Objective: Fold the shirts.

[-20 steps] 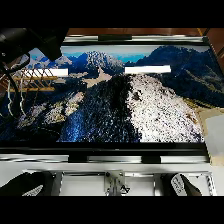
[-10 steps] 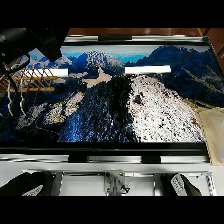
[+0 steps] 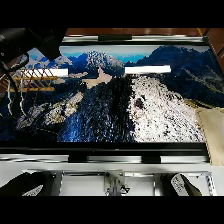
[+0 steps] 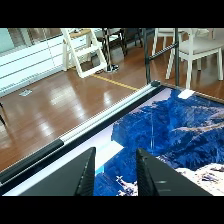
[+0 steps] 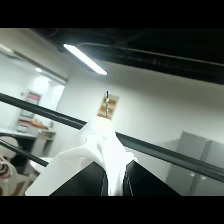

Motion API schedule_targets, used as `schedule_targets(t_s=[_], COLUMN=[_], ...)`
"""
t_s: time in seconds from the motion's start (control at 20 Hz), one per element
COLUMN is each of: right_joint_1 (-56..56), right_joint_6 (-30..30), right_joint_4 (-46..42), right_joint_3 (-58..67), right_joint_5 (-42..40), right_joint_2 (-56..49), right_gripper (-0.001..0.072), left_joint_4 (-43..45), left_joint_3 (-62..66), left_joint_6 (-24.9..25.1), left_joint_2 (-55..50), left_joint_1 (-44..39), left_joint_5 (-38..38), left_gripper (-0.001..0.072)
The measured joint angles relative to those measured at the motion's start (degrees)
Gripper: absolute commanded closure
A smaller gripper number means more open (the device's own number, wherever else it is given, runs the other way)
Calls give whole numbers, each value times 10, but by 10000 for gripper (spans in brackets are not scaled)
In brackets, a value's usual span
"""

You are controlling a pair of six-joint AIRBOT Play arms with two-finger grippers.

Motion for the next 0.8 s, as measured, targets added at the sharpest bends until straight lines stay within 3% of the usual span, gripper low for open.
schedule_targets(t_s=[0.2, 0.45, 0.7, 0.75, 0.8], right_joint_1=[-36, -127, -196, -203, -209], right_joint_6=[1, 57, 102, 113, 123], right_joint_4=[-31, -38, -36, -34, -29], right_joint_3=[0, 0, 0, 0, 0], right_joint_5=[-2, -5, 60, 84, 114], right_joint_2=[-12, -18, -27, -28, -30], right_gripper=[633, 634, 625, 570, 283], left_joint_4=[0, 0, 0, 0, 0], left_joint_3=[0, 0, -1, -1, -1], left_joint_6=[0, 0, -1, -1, -1], left_joint_2=[0, -1, -1, -1, -1], left_joint_1=[1, 1, 1, 1, 1], left_joint_5=[0, 0, 0, 0, 0], left_gripper=[376, 376, 376, 376, 376])
